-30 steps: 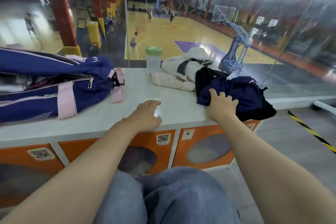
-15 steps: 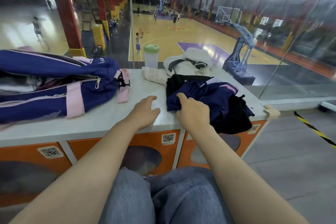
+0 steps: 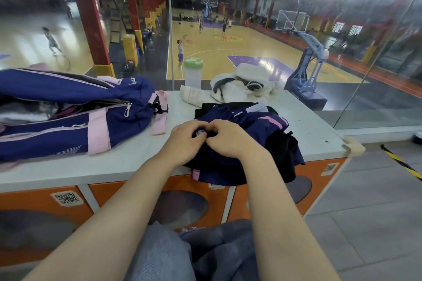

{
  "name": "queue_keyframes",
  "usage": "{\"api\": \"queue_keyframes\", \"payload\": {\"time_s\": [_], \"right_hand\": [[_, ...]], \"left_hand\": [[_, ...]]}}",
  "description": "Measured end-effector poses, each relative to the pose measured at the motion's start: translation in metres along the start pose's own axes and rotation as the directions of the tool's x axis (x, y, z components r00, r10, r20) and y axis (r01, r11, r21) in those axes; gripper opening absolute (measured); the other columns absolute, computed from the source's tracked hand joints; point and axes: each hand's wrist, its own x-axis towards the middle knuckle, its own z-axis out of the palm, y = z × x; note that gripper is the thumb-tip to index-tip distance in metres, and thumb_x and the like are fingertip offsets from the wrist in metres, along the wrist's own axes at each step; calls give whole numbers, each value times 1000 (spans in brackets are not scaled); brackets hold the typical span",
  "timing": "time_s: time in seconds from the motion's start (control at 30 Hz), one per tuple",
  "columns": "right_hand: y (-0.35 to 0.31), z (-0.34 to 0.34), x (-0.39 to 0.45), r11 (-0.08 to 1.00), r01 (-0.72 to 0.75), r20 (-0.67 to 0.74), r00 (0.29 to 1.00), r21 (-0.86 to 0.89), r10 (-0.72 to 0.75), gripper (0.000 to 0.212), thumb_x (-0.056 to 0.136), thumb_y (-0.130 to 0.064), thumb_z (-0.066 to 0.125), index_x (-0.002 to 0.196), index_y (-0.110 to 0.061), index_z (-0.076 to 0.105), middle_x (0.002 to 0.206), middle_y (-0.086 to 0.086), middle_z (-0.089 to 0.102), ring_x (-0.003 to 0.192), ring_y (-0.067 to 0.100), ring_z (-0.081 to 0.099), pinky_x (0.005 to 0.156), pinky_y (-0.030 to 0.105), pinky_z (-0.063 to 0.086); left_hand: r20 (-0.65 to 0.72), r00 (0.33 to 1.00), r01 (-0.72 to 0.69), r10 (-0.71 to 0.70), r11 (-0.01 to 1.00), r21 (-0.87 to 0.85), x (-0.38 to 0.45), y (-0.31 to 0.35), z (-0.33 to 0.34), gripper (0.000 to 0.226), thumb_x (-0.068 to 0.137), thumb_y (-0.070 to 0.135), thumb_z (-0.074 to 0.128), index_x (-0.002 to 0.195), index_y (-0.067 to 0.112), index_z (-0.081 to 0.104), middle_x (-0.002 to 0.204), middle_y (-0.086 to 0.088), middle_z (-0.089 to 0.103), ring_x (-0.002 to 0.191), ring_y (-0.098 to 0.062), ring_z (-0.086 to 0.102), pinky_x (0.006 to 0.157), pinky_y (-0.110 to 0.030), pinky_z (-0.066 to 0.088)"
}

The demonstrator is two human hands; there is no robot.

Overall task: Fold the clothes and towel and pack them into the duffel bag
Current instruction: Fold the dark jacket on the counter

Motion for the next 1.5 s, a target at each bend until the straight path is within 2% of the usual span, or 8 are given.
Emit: {"api": "queue_keyframes", "payload": {"time_s": [0.23,0.37,0.47,0.67,0.93,1.0,1.27,1.5], "right_hand": [[20,-15,-7,918,5,-197,977,396,80,28,92,-8,46,102,-25,64,103,-6,69,93,11,65,86,31,55],[40,-32,-17,921,-33,-481,846,388,232,35,86,-3,44,107,-23,63,102,-7,67,96,10,61,76,16,44],[62,-32,-18,941,-226,-599,727,254,336,44,82,-13,55,125,-21,54,120,2,61,112,27,55,95,38,44],[84,-24,-18,784,-420,-352,724,458,593,88,83,-57,63,141,1,30,142,22,43,128,39,43,101,40,38],[94,-28,-23,822,-270,-388,779,502,493,58,94,-44,52,140,-10,43,138,8,52,126,27,47,98,32,36],[96,-30,-23,789,-243,-369,781,564,505,56,95,-48,48,140,-14,43,137,5,53,126,26,47,98,34,35],[82,-43,-33,932,156,-486,874,326,24,61,82,-1,48,136,-29,48,137,-16,43,128,3,35,107,23,25],[95,-42,-15,966,-163,-470,881,-199,52,52,76,-6,53,122,-28,64,132,4,49,120,32,39,98,36,33]], "left_hand": [[-7,1000,-20,21,989,147,2,0,3,40,94,21,50,134,19,55,136,0,56,131,-22,45,110,-38,34],[17,978,-209,209,964,162,-8,22,5,41,94,30,52,135,24,53,144,4,48,135,-15,38,113,-36,29],[197,928,-358,317,906,226,-17,37,15,58,89,55,52,140,28,47,144,11,48,136,-9,37,117,-37,21],[350,891,-436,289,760,482,-19,33,29,101,71,76,58,152,29,20,158,7,25,146,-12,18,121,-37,-3],[276,921,-326,274,931,164,-17,29,19,42,91,38,62,131,32,57,135,17,55,129,-3,44,107,-6,15],[260,942,-224,213,974,13,-18,30,15,13,95,31,56,104,31,65,109,17,66,107,-5,57,98,-18,37],[12,991,125,-132,897,-423,-18,41,0,21,99,36,49,95,23,65,97,1,71,91,-13,65,89,-37,50],[35,998,-32,45,951,-309,-20,27,-6,22,99,26,50,87,40,62,88,16,68,85,1,62,80,-23,47]]}}
